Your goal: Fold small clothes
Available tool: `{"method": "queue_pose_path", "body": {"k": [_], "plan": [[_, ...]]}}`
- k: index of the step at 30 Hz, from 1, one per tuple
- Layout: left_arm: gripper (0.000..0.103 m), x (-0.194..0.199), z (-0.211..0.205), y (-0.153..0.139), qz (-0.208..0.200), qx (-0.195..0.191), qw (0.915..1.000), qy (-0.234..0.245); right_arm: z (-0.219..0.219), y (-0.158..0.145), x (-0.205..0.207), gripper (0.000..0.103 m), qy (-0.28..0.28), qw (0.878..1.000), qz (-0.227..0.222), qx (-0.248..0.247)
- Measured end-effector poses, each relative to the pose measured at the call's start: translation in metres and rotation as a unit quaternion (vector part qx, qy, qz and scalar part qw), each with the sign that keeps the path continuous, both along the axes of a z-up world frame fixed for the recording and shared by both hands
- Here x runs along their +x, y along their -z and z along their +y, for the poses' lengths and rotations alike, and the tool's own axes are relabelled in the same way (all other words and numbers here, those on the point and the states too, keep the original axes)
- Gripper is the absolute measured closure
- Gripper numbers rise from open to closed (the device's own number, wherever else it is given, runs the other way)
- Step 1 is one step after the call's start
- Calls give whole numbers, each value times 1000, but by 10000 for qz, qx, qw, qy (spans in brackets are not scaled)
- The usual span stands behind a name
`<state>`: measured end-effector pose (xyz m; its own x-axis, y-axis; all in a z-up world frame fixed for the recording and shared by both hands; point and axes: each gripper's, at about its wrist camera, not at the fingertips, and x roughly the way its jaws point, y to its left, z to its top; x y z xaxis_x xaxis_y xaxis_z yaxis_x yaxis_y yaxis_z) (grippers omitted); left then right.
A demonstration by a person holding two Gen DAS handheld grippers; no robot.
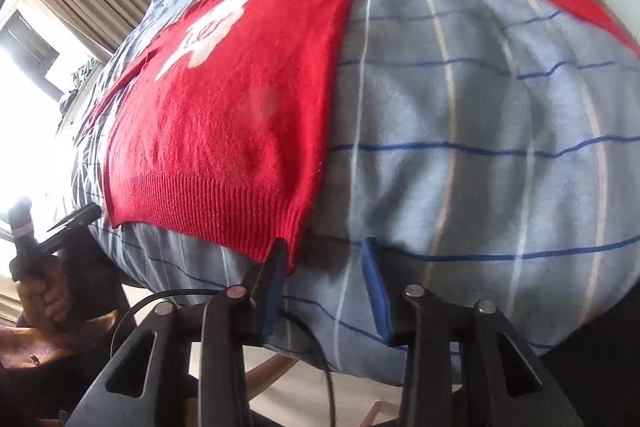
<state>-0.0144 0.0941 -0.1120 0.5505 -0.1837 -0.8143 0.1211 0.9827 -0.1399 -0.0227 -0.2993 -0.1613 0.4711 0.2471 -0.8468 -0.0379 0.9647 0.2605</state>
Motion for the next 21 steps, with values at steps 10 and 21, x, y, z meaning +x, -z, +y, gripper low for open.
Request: {"method": "queue_pose_path", "body": {"k": [10,21], "plan": [[8,105,47,-13,-994,180,9907,-917,-47,-28,53,38,1072,9725,-1923,-766],[0,122,55,34,-779,339,9906,-1072,-64,24,74,35,1416,9745,-1614,-650]]}}
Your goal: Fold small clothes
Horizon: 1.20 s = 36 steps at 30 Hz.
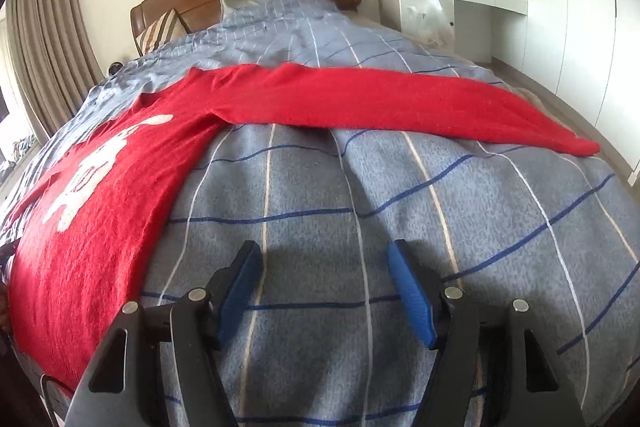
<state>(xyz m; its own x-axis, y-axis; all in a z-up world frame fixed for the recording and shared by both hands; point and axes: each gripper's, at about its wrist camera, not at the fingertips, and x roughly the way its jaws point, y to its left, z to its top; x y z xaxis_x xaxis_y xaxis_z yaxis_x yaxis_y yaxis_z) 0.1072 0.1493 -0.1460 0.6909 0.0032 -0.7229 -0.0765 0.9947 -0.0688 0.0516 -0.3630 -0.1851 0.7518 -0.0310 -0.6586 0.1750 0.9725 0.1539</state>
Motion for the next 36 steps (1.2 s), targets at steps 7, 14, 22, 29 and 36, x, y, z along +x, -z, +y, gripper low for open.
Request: {"method": "queue_pose_path", "body": {"k": [7,14,22,29,36], "plan": [[0,4,5,0,119,-106,9998,74,2,8,-2,30,-9,9999,-112,2],[0,5,9,0,90,-293,9995,1,10,12,-2,21,-108,9996,-155,-196],[0,2,4,2,2,-144,9999,-1,14,13,0,18,-121,9995,-133,-264],[0,4,2,2,26,14,10000,40,15,12,0,17,-126,9994,-140,-276],[0,6,0,4,63,120,9999,62,17,12,-1,16,-112,9992,-140,-357]]}}
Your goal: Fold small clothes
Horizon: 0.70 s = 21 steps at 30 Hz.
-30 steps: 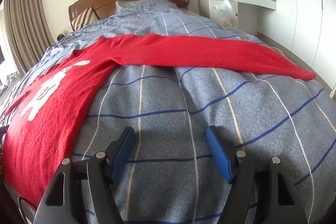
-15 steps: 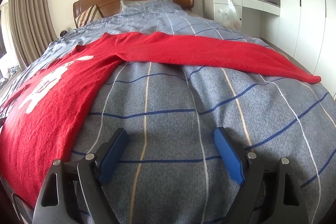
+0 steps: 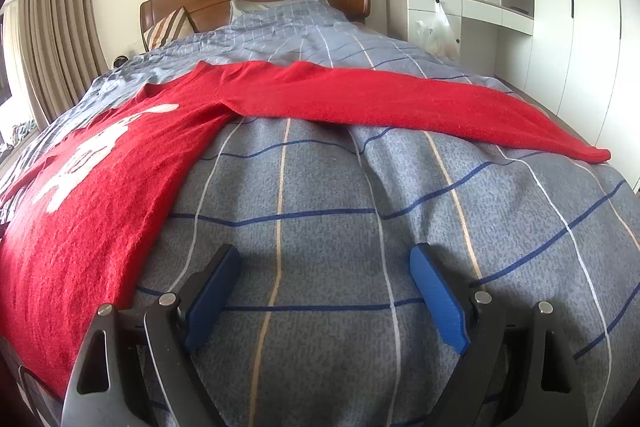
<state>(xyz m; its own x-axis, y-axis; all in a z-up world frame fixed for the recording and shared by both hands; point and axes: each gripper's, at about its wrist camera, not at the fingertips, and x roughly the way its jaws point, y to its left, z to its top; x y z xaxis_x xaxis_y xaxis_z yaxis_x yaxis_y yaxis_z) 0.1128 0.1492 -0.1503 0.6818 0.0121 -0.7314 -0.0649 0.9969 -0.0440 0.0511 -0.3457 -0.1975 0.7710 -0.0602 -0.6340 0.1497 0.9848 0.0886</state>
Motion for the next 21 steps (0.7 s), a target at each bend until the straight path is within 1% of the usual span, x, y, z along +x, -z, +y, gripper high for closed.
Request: {"method": "queue_pose_path", "body": {"k": [8,12,19,21], "plan": [[0,2,-3,3,-31,95,9999,-74,1,1,3,14,-52,10000,15,-29],[0,1,-3,3,-68,72,9999,-76,2,2,5,12,-92,9999,4,-75],[0,4,-3,3,-17,63,10000,-24,5,2,13,7,-128,9997,153,-149],[0,3,-2,4,-24,33,10000,-18,4,3,12,7,-140,9998,100,-138]]}}
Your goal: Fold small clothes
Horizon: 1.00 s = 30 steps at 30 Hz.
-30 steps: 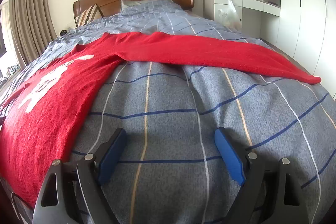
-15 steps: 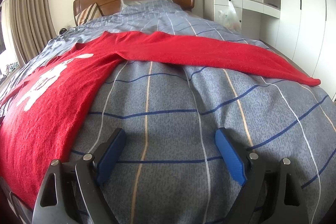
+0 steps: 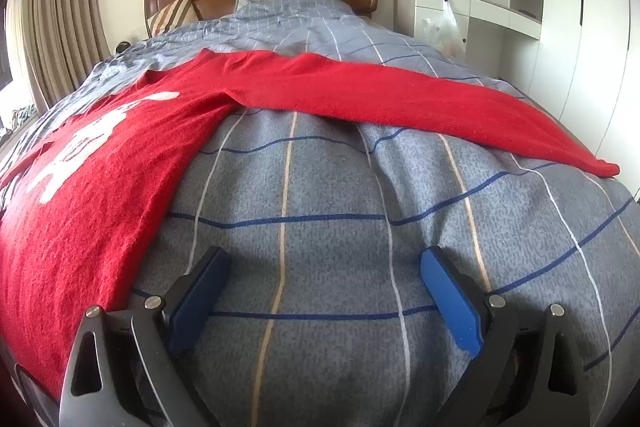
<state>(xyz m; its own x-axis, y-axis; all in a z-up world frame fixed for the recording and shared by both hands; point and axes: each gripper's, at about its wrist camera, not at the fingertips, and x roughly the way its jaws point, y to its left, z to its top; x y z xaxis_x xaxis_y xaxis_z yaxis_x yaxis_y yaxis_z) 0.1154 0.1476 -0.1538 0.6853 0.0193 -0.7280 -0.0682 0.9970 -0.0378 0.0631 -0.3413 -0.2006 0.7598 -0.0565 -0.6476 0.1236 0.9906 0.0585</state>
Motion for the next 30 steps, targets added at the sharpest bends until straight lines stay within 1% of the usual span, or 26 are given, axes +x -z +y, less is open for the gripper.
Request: {"method": "queue_pose_path", "body": {"k": [3,5,6,10,15,30], "plan": [[0,1,-1,0,38,-13,10000,-67,1,3,-4,6,20,9998,-172,-36],[0,4,0,-1,160,-38,9998,-100,2,3,-5,6,33,9998,-207,-51],[0,4,0,-1,158,-68,9998,-114,1,3,-5,6,31,9998,-205,-39],[0,-3,-1,2,-119,-41,9998,-157,1,3,-5,6,26,9998,-187,-34],[0,-9,-2,4,-354,-48,9991,-229,0,3,-6,6,20,9999,-159,-31],[0,-15,-3,6,-538,-17,9983,-232,1,2,-4,6,57,9999,-156,-19]]}}
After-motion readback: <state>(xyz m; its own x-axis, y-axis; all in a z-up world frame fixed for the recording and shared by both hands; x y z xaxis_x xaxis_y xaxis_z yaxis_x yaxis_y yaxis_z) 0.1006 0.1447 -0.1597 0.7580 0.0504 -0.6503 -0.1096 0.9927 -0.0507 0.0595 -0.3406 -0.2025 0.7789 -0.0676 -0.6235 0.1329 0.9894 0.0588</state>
